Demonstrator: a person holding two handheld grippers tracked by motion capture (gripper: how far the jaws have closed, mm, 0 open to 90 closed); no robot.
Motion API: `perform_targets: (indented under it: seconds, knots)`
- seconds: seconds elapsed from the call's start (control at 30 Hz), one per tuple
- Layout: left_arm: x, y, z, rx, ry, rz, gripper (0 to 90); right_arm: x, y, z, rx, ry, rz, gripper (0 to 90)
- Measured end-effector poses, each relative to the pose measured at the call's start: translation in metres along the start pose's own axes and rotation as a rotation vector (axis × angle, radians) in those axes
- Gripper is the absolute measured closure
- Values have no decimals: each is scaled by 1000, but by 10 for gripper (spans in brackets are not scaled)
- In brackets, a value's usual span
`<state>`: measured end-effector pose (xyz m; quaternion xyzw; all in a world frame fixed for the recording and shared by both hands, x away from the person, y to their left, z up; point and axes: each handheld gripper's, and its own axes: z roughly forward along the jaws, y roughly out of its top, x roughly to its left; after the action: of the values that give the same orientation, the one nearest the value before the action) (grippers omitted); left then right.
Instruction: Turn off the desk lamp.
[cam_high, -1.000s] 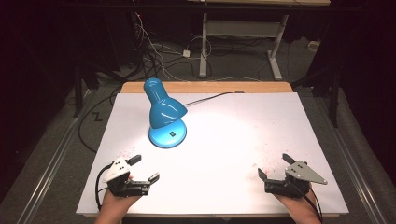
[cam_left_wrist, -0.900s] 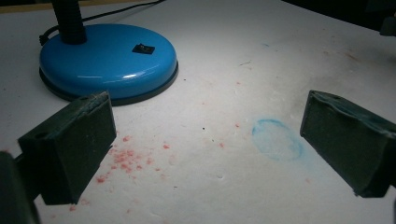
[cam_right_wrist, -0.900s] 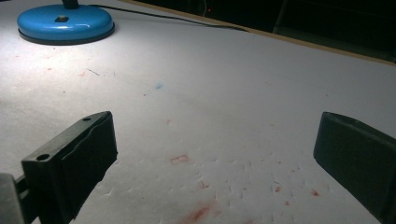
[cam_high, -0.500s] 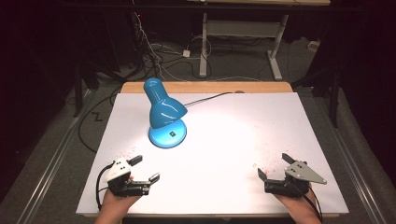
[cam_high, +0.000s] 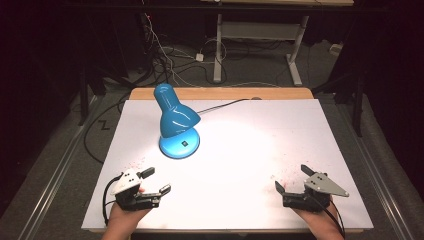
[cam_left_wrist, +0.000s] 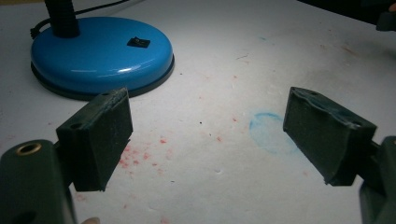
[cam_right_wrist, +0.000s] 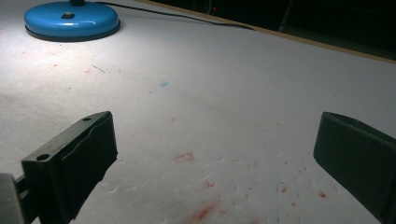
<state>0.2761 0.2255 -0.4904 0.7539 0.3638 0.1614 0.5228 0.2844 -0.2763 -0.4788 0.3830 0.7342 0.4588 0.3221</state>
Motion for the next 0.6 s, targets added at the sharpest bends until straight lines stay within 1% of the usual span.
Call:
perform_targets:
  seconds: [0.13,0.27,0.3,0.47,0.53,0.6]
  knots:
    - [0,-1,0,1,0,7,171,0,0,0,0,-2,0,5]
    - [0,0,0,2,-4,6,190,0,0,0,0,-2,0,5]
    - [0,1,0,2,-13,-1,217,0,1,-1,-2,1,1,5]
    - [0,1,0,2,-13,-5,256,-1,1,-1,-2,0,-3,5]
    - [-1,2,0,3,-1,-15,290,-1,1,-1,-3,1,-2,5]
    - [-1,2,0,3,4,-18,320,-1,1,-1,-4,1,0,5]
